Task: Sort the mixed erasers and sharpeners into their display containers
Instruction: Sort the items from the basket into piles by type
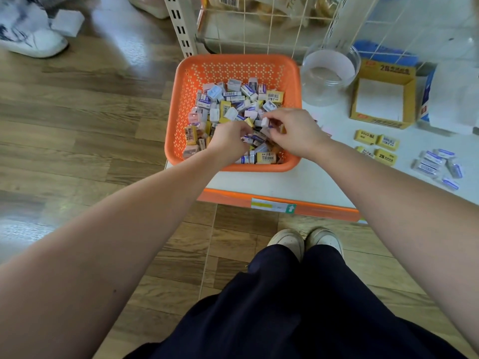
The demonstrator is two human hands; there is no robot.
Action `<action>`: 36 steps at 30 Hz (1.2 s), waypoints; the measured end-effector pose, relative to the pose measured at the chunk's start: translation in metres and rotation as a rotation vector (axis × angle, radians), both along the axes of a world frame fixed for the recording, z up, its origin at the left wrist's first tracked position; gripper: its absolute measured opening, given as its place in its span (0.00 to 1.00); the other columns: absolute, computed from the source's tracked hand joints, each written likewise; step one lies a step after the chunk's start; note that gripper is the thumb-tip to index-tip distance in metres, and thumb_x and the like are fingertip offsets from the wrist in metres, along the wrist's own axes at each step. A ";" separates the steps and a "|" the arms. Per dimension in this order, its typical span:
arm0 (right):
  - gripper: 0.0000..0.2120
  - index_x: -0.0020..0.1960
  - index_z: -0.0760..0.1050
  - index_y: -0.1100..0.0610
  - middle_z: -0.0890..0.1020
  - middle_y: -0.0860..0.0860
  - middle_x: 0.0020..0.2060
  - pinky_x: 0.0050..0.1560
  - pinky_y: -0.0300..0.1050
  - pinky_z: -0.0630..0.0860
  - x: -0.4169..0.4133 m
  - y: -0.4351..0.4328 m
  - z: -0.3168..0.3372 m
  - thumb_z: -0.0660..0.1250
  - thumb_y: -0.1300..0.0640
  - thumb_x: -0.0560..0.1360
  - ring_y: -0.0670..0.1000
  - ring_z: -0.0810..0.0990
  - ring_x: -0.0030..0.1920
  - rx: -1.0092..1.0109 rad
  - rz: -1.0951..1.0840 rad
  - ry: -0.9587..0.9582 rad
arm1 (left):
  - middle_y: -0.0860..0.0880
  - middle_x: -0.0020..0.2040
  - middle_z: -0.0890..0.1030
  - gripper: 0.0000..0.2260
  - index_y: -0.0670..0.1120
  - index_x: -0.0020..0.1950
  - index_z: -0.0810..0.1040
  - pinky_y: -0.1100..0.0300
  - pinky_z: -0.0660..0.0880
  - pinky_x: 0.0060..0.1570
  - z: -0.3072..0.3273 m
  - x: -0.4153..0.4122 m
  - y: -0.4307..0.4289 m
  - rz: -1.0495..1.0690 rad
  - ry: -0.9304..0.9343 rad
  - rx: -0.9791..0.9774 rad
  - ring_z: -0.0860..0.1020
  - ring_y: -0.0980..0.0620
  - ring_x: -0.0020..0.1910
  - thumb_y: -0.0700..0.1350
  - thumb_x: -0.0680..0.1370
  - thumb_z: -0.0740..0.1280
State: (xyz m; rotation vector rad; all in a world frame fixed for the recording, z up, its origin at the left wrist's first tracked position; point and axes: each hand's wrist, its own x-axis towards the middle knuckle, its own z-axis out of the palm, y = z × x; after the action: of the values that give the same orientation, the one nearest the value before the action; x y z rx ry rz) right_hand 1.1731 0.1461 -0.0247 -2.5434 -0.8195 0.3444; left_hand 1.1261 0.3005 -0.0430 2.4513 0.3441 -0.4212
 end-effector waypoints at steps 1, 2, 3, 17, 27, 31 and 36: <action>0.18 0.66 0.72 0.57 0.77 0.55 0.61 0.59 0.39 0.64 0.000 -0.001 0.001 0.62 0.60 0.76 0.54 0.74 0.60 0.039 -0.036 0.028 | 0.45 0.62 0.77 0.16 0.46 0.64 0.75 0.63 0.70 0.49 0.001 0.000 0.001 0.014 -0.025 -0.013 0.76 0.48 0.57 0.38 0.77 0.63; 0.18 0.66 0.72 0.56 0.76 0.54 0.63 0.59 0.37 0.64 0.000 -0.001 0.002 0.62 0.59 0.77 0.53 0.74 0.61 0.060 -0.059 0.048 | 0.45 0.61 0.78 0.16 0.47 0.65 0.75 0.62 0.71 0.49 0.001 0.000 0.001 0.024 -0.050 -0.023 0.77 0.48 0.56 0.40 0.77 0.63; 0.18 0.66 0.72 0.56 0.76 0.53 0.63 0.59 0.36 0.64 -0.001 -0.002 0.003 0.62 0.59 0.77 0.52 0.74 0.61 0.071 -0.070 0.059 | 0.45 0.60 0.78 0.16 0.47 0.65 0.74 0.62 0.72 0.50 0.002 0.000 0.001 0.031 -0.074 -0.035 0.77 0.48 0.56 0.40 0.78 0.63; 0.17 0.66 0.73 0.51 0.79 0.48 0.58 0.56 0.30 0.65 -0.001 -0.006 0.004 0.63 0.58 0.77 0.46 0.76 0.57 0.242 -0.212 0.202 | 0.48 0.62 0.71 0.14 0.53 0.61 0.78 0.50 0.64 0.64 -0.008 0.004 -0.009 -0.299 -0.074 0.170 0.65 0.45 0.62 0.50 0.75 0.68; 0.18 0.67 0.72 0.52 0.78 0.50 0.60 0.57 0.32 0.65 -0.003 -0.005 0.007 0.63 0.59 0.77 0.47 0.76 0.59 0.245 -0.210 0.227 | 0.48 0.57 0.77 0.10 0.47 0.57 0.80 0.61 0.64 0.52 -0.001 0.008 -0.008 -0.136 -0.176 0.041 0.71 0.48 0.58 0.45 0.77 0.66; 0.19 0.67 0.71 0.52 0.76 0.50 0.63 0.56 0.31 0.63 -0.002 -0.005 0.011 0.63 0.58 0.77 0.48 0.75 0.60 0.201 -0.179 0.230 | 0.53 0.53 0.75 0.15 0.48 0.62 0.75 0.64 0.65 0.46 0.012 0.005 0.004 -0.085 -0.116 -0.041 0.72 0.54 0.49 0.47 0.76 0.69; 0.18 0.68 0.71 0.52 0.75 0.50 0.65 0.54 0.31 0.62 -0.003 -0.006 0.010 0.62 0.57 0.78 0.49 0.74 0.62 0.142 -0.125 0.198 | 0.51 0.61 0.77 0.18 0.52 0.65 0.75 0.56 0.71 0.54 0.018 -0.002 0.016 -0.480 0.171 0.305 0.73 0.49 0.61 0.51 0.75 0.69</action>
State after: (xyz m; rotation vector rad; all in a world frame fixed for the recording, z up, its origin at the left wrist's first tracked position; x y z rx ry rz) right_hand 1.1700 0.1402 -0.0149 -2.3699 -0.5872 0.4712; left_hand 1.1243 0.3169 -0.0255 2.7986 -0.1316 -0.8366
